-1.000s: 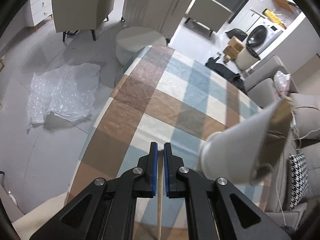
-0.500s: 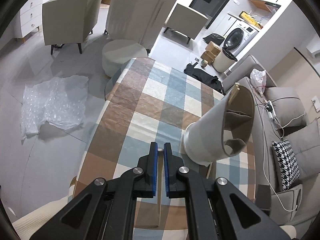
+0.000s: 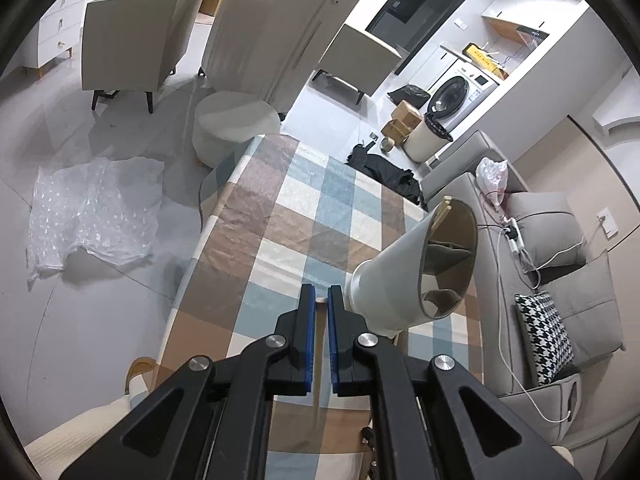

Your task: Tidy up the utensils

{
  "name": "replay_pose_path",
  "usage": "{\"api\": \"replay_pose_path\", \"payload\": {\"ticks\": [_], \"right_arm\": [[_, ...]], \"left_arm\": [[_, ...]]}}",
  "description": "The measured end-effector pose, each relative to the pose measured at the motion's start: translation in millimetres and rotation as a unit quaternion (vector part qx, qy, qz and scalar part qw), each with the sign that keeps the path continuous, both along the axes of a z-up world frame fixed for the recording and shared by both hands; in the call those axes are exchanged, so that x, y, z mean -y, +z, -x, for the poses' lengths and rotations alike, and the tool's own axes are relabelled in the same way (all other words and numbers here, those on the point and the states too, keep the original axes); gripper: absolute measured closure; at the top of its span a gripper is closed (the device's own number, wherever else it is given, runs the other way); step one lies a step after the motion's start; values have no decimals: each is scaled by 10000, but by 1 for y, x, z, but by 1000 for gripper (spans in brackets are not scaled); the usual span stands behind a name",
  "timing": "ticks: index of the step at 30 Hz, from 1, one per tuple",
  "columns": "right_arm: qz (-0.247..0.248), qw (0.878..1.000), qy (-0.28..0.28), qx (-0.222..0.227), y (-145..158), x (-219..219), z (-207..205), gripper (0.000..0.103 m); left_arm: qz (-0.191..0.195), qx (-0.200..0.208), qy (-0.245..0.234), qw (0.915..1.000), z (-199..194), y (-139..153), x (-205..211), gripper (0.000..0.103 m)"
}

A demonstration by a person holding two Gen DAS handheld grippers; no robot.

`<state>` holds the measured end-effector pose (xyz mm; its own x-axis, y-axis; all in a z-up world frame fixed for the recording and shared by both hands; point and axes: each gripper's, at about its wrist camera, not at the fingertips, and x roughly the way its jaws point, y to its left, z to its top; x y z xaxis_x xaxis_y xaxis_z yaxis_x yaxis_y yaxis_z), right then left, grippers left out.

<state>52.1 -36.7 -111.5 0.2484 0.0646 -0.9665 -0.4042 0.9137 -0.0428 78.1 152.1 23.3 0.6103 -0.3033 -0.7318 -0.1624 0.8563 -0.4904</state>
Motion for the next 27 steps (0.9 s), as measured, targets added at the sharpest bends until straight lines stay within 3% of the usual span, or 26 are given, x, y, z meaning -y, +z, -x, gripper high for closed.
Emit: {"api": "replay_pose_path", "payload": {"ticks": [5,11,16,22,24,27], "right_arm": [[-104,9999,73,112,14,10,10,103],[-572,9980,-183,220,43,43,16,103],[-1137,9929,-336,38,56,61,11,103],[-1266,9910,-255,-359,48,73,11,96],[-1251,9907,-393,-351,43,79,6,85],[-1243,9882,-835,-319,37,92,-10,80]], "left_arm": [[-30,116,-166,9998,3,6,9,102],[-81,208,-299,9993,7,11,18,102],[-103,263,-383,9989,10,15,25,102],[-107,334,-501,9981,13,21,31,102],[-97,350,-545,9979,14,23,33,102],[-138,351,-632,9973,14,23,37,102]]}}
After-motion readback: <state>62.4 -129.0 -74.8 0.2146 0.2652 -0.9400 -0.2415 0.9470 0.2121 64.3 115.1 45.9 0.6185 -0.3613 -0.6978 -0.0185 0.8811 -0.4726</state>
